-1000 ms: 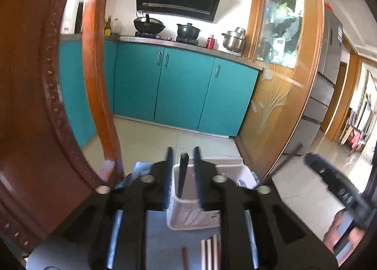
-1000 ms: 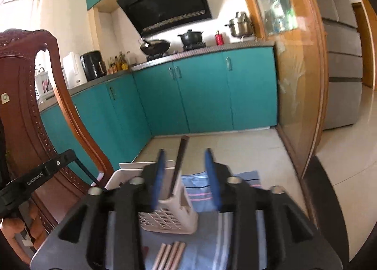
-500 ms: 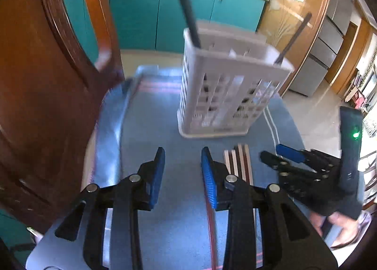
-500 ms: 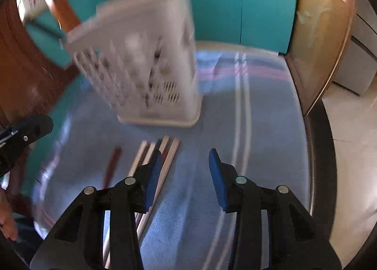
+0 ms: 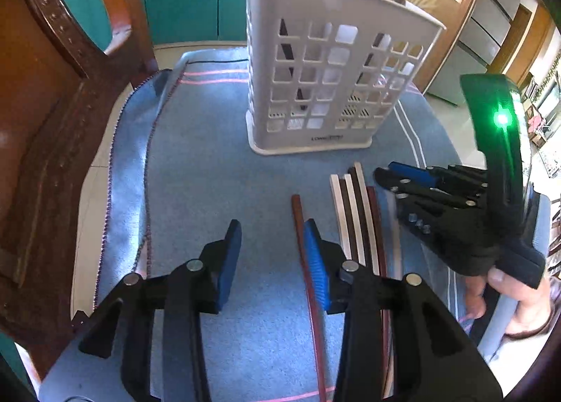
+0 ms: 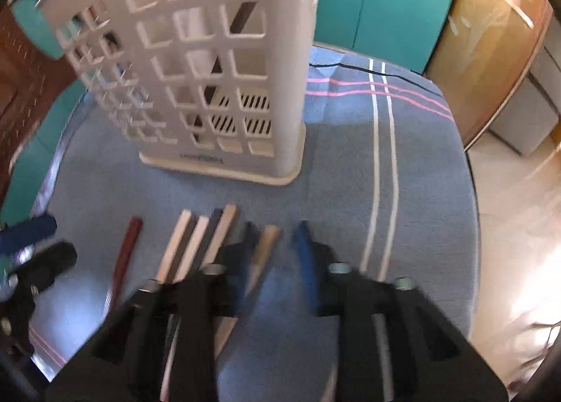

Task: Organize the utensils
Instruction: 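Move both open tools back down to the remaining chopsticks on the cloth, then straddle a red-brown chopstick with the left fingers while the right straddles a light wooden one, then close both grippers on their chopsticks and lift them toward the holder, then lower both held chopsticks into the white holder and open both grippers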

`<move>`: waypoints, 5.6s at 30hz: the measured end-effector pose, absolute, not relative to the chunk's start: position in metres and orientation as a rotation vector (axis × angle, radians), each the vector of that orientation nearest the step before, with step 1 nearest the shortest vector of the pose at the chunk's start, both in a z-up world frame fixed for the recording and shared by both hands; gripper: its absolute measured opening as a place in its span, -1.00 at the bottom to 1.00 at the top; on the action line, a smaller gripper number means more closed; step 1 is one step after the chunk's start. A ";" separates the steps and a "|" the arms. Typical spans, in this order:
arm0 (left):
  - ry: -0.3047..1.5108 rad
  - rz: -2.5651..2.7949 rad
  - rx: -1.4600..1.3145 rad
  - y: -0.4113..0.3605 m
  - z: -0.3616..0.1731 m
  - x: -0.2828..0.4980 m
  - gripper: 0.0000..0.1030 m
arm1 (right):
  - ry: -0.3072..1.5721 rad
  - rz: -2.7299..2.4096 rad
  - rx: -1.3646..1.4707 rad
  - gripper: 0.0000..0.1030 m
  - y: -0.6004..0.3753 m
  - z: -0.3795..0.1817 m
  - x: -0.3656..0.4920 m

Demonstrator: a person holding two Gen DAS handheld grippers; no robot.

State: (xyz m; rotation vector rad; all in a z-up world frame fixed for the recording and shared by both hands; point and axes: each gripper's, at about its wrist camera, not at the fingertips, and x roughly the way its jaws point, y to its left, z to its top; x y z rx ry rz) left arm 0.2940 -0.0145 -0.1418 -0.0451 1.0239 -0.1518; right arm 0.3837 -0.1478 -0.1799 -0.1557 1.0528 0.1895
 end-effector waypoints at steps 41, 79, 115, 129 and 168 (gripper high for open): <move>1.106 -0.121 0.076 -0.050 -0.185 0.306 0.18 | 1.076 0.137 -0.228 -0.25 -0.161 -0.189 0.342; 1.106 -0.124 0.076 -0.053 -0.185 0.308 0.22 | 1.066 0.132 -0.247 -0.26 -0.158 -0.184 0.341; 0.960 -0.148 -0.063 -0.022 -0.137 0.296 -0.86 | 0.948 0.253 -0.097 -0.87 -0.174 -0.133 0.324; 0.501 -0.262 -0.171 0.005 0.035 0.230 -0.86 | 0.574 0.443 0.175 -0.87 -0.217 0.017 0.255; 0.415 -0.050 -0.223 -0.012 0.017 0.342 -0.86 | 0.399 0.271 0.244 -0.58 -0.214 0.014 0.358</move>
